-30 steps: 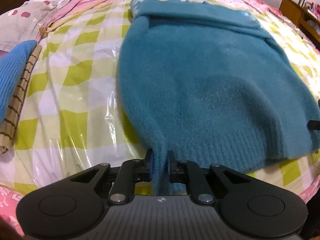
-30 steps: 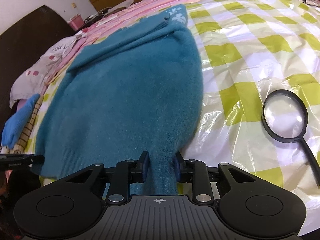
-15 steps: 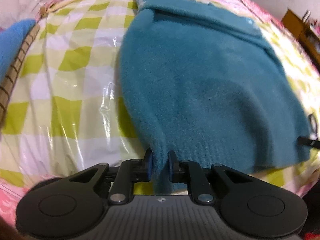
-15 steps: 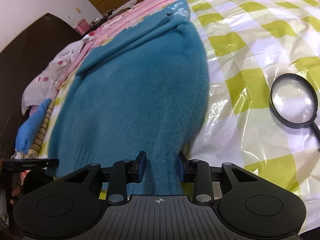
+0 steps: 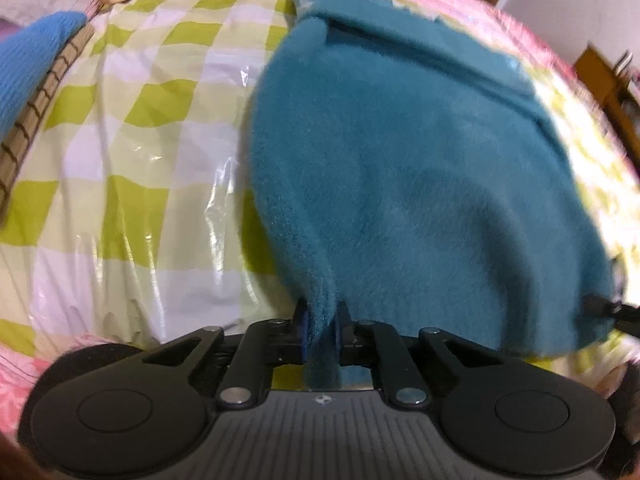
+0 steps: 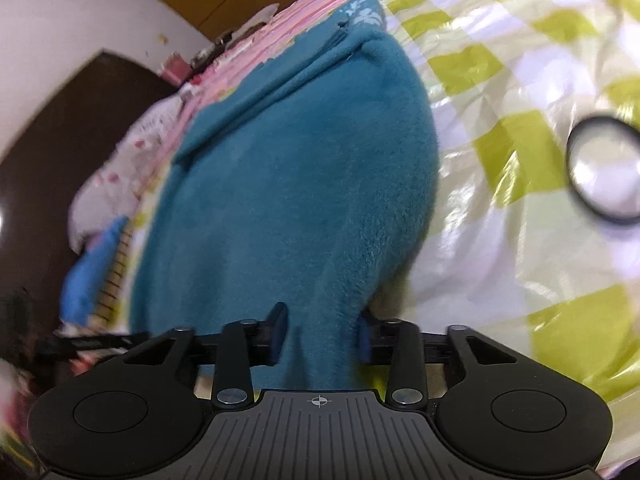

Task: Fold small clothes
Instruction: 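Lift the hem with both grippers and fold it over toward the collar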

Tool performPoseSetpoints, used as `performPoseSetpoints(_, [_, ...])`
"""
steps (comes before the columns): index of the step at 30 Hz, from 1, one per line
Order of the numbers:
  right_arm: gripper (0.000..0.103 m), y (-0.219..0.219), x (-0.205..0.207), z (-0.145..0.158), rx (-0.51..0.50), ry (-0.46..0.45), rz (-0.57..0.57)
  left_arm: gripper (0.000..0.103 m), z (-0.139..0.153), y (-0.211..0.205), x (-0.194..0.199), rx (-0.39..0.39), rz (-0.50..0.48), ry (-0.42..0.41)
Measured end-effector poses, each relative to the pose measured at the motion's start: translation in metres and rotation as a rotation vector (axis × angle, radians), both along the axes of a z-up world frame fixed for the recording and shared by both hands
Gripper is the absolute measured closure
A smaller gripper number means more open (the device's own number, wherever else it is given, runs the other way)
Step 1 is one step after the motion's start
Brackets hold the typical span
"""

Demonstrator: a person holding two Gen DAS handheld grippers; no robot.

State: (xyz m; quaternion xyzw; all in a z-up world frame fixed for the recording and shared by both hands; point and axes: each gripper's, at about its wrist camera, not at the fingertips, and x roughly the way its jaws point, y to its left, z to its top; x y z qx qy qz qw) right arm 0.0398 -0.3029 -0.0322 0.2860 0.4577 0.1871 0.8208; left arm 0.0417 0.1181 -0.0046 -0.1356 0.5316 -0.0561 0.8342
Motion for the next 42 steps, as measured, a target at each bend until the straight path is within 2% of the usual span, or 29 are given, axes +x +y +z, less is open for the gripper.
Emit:
performPoseSetpoints(4, [0.079, -0.001, 0.001, 0.007, 0.149, -0.040, -0.043, 0.087, 0.010, 0.006, 0.000, -0.153, 0.027, -0.073])
performPoseSetpoints(9, [0.080, -0.002, 0.009, 0.023, 0.329, -0.116, -0.098, 0.087, 0.027, 0.014, 0.010, -0.417, 0.082, -0.213])
performPoseSetpoints(12, [0.080, -0.003, 0.020, 0.035, 0.417, -0.158, -0.132, 0.087, 0.036, 0.015, 0.023, -0.478, 0.098, -0.278])
performPoseSetpoints(18, [0.080, 0.000, 0.048, 0.052, 0.472, -0.218, -0.164, 0.087, 0.054, 0.018, 0.046, -0.490, 0.104, -0.360])
performPoseSetpoints(27, [0.081, 0.003, 0.102, 0.084, 0.456, -0.307, -0.186, 0.087, 0.080, 0.026, 0.089, -0.456, 0.119, -0.457])
performPoseSetpoints(42, [0.081, 0.001, 0.164, 0.095, 0.469, -0.358, -0.248, 0.088, 0.094, 0.032, 0.142, -0.399, 0.148, -0.526])
